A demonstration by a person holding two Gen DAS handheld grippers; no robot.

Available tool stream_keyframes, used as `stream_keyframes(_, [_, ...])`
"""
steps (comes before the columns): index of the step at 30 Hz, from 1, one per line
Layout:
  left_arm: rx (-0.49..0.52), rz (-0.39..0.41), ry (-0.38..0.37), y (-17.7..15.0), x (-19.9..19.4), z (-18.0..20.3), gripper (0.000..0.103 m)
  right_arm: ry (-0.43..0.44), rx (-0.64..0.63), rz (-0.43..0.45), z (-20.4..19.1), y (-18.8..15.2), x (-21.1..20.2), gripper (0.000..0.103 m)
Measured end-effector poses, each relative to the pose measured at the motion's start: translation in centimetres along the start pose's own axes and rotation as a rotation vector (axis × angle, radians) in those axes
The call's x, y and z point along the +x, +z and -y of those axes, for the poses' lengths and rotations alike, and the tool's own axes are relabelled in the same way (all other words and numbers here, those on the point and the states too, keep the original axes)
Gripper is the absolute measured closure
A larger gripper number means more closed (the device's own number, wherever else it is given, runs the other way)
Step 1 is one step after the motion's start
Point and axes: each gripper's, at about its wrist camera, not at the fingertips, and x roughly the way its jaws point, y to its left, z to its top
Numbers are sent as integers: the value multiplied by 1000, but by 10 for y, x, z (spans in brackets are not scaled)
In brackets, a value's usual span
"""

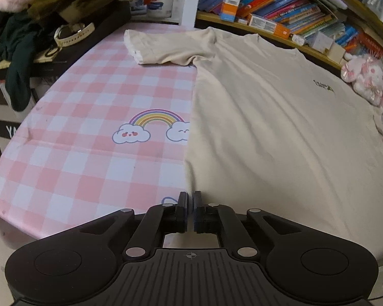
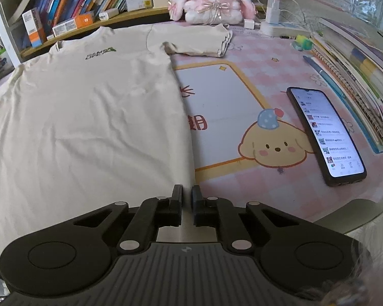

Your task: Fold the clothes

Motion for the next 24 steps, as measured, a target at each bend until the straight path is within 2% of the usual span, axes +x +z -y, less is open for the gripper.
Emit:
stream_keyframes(2, [2, 2, 1, -1, 0, 0, 99, -3, -10, -4, -1, 1, 0, 95])
stream_keyframes(5, [14, 2, 22, 1, 0, 3, 91, -11, -10, -8, -3, 1, 0, 93])
stream_keyframes(6, [19, 2, 40, 2, 0, 4, 82, -16, -9, -6, -4, 1, 0, 92])
stream_keyframes(7, [24, 16, 52, 3, -2, 6, 68, -22, -8, -3, -4, 1, -1, 88])
stream_keyframes(8, [30, 30, 64, 4, -4, 7, 60, -24, -4, 4, -5, 1, -3, 76])
stream_keyframes(10, [45, 71, 74, 6, -10, 12, 36, -21, 4, 30, -6, 2, -9, 54])
stream_keyframes(12, [62, 115, 65, 8, -17, 19, 28, -11, 2, 57, -9, 4, -15, 52])
stream_keyframes(15, [69, 138, 45, 9, -21, 31, 24, -10, 1, 94, -18, 5, -23, 36])
stream_keyframes(17, [65, 138, 29, 8, -21, 38, 21, -9, 2, 114, -25, 4, -28, 20])
stream_keyframes(24, [73, 146, 11, 0, -28, 70, 13, 24, -20, 171, -51, 4, -37, 6])
